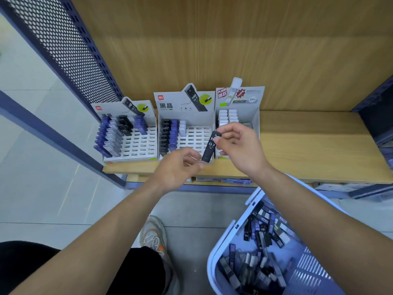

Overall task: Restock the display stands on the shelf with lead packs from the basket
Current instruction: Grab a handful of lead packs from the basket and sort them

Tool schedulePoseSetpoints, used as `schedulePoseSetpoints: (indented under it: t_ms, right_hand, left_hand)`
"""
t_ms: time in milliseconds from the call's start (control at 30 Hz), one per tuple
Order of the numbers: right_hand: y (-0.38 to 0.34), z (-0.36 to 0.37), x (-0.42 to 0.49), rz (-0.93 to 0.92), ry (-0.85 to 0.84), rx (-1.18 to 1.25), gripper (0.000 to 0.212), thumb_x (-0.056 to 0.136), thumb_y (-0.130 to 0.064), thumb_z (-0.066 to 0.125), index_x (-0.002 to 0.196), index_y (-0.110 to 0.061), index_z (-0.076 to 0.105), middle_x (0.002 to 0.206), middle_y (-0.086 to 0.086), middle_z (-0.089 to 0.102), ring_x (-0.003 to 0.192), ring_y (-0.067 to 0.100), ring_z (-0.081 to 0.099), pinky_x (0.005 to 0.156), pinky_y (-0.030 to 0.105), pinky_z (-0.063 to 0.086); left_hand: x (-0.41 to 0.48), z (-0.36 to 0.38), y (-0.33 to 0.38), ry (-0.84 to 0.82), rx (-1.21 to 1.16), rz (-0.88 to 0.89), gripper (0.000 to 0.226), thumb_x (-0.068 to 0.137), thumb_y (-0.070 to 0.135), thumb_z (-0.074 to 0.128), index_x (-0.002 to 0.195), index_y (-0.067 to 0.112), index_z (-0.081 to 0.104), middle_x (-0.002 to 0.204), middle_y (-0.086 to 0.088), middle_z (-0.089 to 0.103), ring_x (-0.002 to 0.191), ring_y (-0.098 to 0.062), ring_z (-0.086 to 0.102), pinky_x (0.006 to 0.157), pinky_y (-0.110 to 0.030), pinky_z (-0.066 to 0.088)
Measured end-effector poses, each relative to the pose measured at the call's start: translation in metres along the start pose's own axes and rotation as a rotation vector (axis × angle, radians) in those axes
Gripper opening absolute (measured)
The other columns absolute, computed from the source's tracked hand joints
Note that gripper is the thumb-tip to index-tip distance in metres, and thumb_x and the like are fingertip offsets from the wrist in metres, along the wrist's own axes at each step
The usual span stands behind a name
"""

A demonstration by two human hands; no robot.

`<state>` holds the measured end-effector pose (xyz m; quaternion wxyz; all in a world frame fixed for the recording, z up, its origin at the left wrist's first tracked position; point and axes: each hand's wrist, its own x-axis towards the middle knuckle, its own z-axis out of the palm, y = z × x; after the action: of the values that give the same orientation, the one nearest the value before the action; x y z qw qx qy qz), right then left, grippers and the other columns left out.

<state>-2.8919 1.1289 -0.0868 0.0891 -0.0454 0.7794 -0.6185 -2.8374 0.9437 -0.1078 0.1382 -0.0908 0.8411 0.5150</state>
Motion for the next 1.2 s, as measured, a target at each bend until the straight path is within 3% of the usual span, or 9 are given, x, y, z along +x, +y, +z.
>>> schedulePoseSetpoints:
  t_ms: [100, 167, 267, 367, 500, 700, 967, 1067, 1200]
  right_hand:
    - [0.007, 0.016, 0.016, -0.057, -0.015, -0.138, 0.013, 0.089, -0.017, 0.072, 0.087, -0.028, 0.066, 0.08, -0.001, 0.068, 0.071, 0.012, 0.067, 0.071, 0.029, 0.057]
    - [0.012, 0.028, 0.025, -0.074, -0.03, -0.213, 0.012, 0.09, -0.016, 0.071, 0.086, -0.026, 0.065, 0.078, -0.002, 0.066, 0.061, -0.002, 0.059, 0.066, 0.016, 0.049]
    - [0.019, 0.044, 0.039, -0.084, -0.049, -0.286, 0.007, 0.091, -0.014, 0.071, 0.09, -0.019, 0.067, 0.076, -0.004, 0.063, 0.058, -0.007, 0.055, 0.062, 0.007, 0.045]
    - [0.027, 0.056, 0.053, -0.077, -0.055, -0.334, 0.004, 0.092, -0.016, 0.07, 0.094, -0.019, 0.067, 0.079, -0.004, 0.063, 0.06, -0.005, 0.056, 0.062, 0.007, 0.045]
    - [0.034, 0.066, 0.072, -0.1, -0.046, -0.406, 0.005, 0.092, -0.017, 0.07, 0.094, -0.02, 0.066, 0.079, -0.007, 0.06, 0.067, 0.003, 0.058, 0.065, 0.012, 0.047]
    - [0.041, 0.079, 0.09, -0.162, -0.05, -0.457, 0.004, 0.093, -0.015, 0.068, 0.097, -0.014, 0.067, 0.078, -0.008, 0.059, 0.067, 0.003, 0.055, 0.061, 0.003, 0.042]
    - [0.046, 0.063, 0.118, -0.231, 0.076, -0.587, 0.01, 0.092, -0.01, 0.068, 0.101, -0.006, 0.069, 0.079, -0.002, 0.061, 0.064, 0.003, 0.055, 0.062, -0.002, 0.038]
    - [0.045, 0.067, 0.126, -0.265, 0.099, -0.621, 0.009, 0.091, -0.009, 0.068, 0.099, -0.006, 0.069, 0.078, -0.003, 0.062, 0.065, 0.01, 0.057, 0.063, 0.005, 0.041]
    - [0.046, 0.078, 0.134, -0.282, 0.092, -0.65, 0.007, 0.092, -0.009, 0.066, 0.098, -0.006, 0.068, 0.076, -0.002, 0.062, 0.07, 0.016, 0.059, 0.072, 0.028, 0.051]
  left_hand:
    - [-0.001, -0.021, -0.031, 0.077, 0.154, -0.104, 0.016, 0.093, 0.028, 0.071, 0.107, 0.024, 0.064, 0.101, 0.009, 0.07, 0.089, -0.013, 0.068, 0.073, -0.02, 0.053]
    - [-0.002, -0.036, -0.05, 0.107, 0.285, -0.174, 0.024, 0.094, 0.034, 0.069, 0.115, 0.024, 0.063, 0.112, 0.008, 0.068, 0.097, -0.015, 0.066, 0.083, -0.029, 0.055]
    - [-0.003, -0.048, -0.068, 0.102, 0.374, -0.223, 0.039, 0.094, 0.035, 0.067, 0.13, 0.021, 0.06, 0.129, 0.003, 0.062, 0.111, -0.02, 0.06, 0.095, -0.035, 0.051]
    - [0.0, -0.051, -0.075, 0.087, 0.471, -0.177, 0.048, 0.095, 0.035, 0.065, 0.139, 0.021, 0.054, 0.14, -0.002, 0.055, 0.121, -0.023, 0.055, 0.101, -0.035, 0.046]
    - [0.008, -0.05, -0.08, 0.029, 0.556, -0.155, 0.06, 0.096, 0.038, 0.061, 0.151, 0.024, 0.04, 0.155, 0.0, 0.039, 0.143, -0.024, 0.032, 0.112, -0.036, 0.034]
    - [0.018, -0.052, -0.094, -0.042, 0.658, -0.149, 0.072, 0.097, 0.041, 0.058, 0.158, 0.025, 0.024, 0.166, 0.008, 0.019, 0.149, -0.025, 0.018, 0.119, -0.042, 0.029]
    - [0.024, -0.051, -0.107, -0.048, 0.683, -0.131, 0.071, 0.097, 0.041, 0.058, 0.158, 0.03, 0.023, 0.165, 0.008, 0.014, 0.144, -0.03, 0.025, 0.115, -0.045, 0.034]
    - [0.025, -0.05, -0.107, -0.059, 0.699, -0.147, 0.071, 0.097, 0.041, 0.056, 0.158, 0.031, 0.022, 0.164, 0.009, 0.012, 0.141, -0.03, 0.026, 0.112, -0.047, 0.037]
    - [0.028, -0.05, -0.104, -0.069, 0.702, -0.175, 0.07, 0.098, 0.042, 0.055, 0.158, 0.031, 0.022, 0.163, 0.01, 0.012, 0.141, -0.028, 0.025, 0.112, -0.047, 0.038]
